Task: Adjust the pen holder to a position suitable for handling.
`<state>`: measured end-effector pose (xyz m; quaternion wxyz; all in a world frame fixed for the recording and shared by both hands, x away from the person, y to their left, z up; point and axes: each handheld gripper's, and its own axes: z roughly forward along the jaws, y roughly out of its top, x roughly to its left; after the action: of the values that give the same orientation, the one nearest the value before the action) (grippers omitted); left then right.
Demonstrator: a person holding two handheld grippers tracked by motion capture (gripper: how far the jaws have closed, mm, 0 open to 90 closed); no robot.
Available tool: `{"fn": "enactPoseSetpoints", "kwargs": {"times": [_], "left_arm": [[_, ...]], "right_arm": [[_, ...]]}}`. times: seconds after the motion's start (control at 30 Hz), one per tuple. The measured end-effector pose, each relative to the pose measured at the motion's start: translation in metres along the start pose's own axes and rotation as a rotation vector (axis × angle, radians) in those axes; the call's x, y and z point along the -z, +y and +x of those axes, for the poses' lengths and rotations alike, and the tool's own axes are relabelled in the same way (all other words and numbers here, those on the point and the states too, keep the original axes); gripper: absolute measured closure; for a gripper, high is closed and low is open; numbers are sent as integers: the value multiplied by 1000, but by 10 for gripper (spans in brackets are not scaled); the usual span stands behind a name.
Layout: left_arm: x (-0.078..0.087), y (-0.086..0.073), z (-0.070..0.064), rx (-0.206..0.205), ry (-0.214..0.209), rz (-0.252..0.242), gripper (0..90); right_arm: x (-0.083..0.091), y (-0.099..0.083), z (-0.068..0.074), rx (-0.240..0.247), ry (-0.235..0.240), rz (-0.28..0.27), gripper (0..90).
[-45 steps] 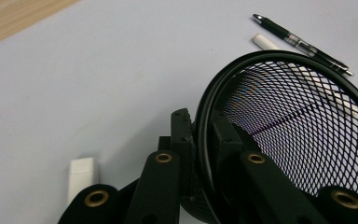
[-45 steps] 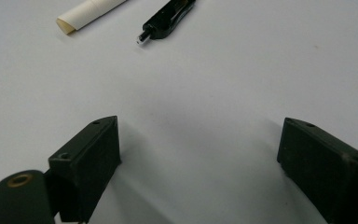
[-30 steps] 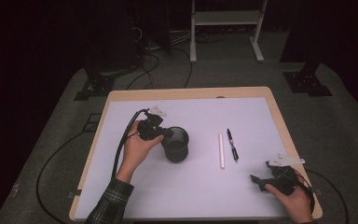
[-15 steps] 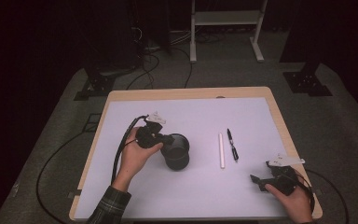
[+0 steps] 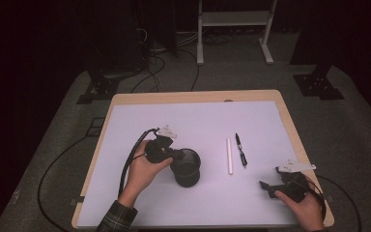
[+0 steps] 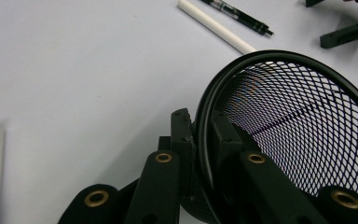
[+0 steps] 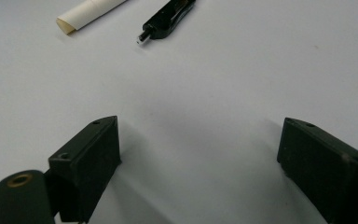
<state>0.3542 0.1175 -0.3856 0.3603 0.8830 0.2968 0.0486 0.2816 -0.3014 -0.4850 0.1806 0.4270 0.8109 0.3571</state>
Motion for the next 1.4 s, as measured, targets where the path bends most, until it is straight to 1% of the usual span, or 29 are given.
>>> {"fn": "enactPoseSetpoints", "kwargs": {"times": [0.27, 0.43, 0.47, 0.53, 0.77, 0.8, 0.9, 1.07, 1.3, 1.4], "left_arm": [[-3, 0, -10, -22, -22, 8, 824], [-9, 1, -18, -41, -47, 25, 824], [-11, 1, -22, -37, -57, 27, 824], [-14, 1, -24, -44, -71, 36, 824], [-21, 1, -30, -56, -92, 54, 824], [-23, 1, -32, -59, -105, 65, 823], [-25, 1, -34, -68, -108, 76, 824], [-28, 2, -37, -71, -114, 92, 824], [-30, 2, -37, -68, -118, 93, 823], [-30, 2, -38, -74, -111, 95, 823]], "right_arm": [[0, 0, 0, 1, 0, 1, 120], [0, 0, 0, 1, -1, 1, 120], [0, 0, 0, 1, -1, 1, 120], [0, 0, 0, 2, -1, 0, 120], [0, 0, 0, 2, -1, 0, 120], [0, 0, 0, 1, -1, 0, 120], [0, 0, 0, 2, -1, 0, 120], [0, 0, 0, 2, -1, 0, 120], [0, 0, 0, 2, -1, 0, 120], [0, 0, 0, 2, -1, 0, 120]]}}
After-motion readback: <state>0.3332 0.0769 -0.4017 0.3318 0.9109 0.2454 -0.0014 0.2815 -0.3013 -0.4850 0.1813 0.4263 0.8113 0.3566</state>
